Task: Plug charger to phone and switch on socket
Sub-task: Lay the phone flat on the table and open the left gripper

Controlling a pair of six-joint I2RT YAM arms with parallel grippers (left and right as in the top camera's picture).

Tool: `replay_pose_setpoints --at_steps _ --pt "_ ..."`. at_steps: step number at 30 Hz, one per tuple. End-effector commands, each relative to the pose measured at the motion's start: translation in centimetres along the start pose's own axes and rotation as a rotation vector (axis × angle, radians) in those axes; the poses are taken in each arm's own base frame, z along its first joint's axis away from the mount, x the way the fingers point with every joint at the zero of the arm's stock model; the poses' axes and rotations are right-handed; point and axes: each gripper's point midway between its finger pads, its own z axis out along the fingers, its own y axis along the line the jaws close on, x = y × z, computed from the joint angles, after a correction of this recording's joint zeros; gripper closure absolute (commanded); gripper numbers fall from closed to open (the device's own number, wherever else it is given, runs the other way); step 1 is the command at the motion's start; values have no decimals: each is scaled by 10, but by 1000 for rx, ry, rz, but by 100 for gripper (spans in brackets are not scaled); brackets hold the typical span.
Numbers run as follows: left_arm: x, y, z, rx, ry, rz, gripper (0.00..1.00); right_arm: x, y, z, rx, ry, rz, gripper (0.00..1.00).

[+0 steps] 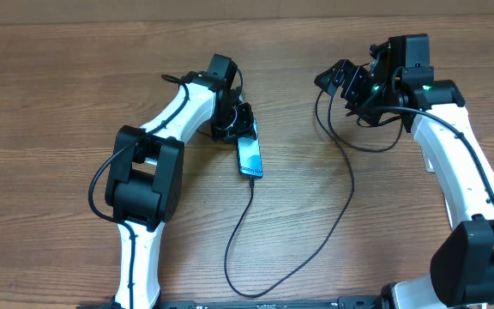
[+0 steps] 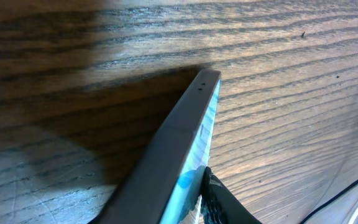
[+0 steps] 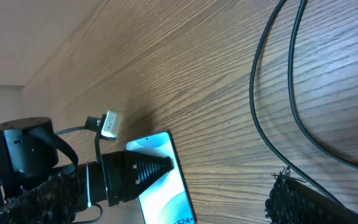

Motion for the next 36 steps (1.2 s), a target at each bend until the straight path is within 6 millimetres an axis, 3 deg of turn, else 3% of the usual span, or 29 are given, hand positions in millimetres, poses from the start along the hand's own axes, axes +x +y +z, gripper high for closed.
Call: replay_pose_setpoints --at_steps 1,6,21,25,31,36 --pt "8 -1 5 -8 23 10 69 -7 6 -12 -8 -38 -19 0" --pt "9 0 5 -10 26 8 54 -7 6 -12 -9 -38 -19 0" --pt "9 0 5 -12 28 7 51 -6 5 -12 -7 -35 -17 0" --pt "7 6 5 -47 13 6 27 -6 5 -12 -6 -35 -17 0" --pt "3 20 0 -105 -4 37 3 -6 5 -12 -5 -33 -16 1" --pt "-5 20 -18 -104 -18 87 0 -6 5 -12 -5 -33 -16 0"
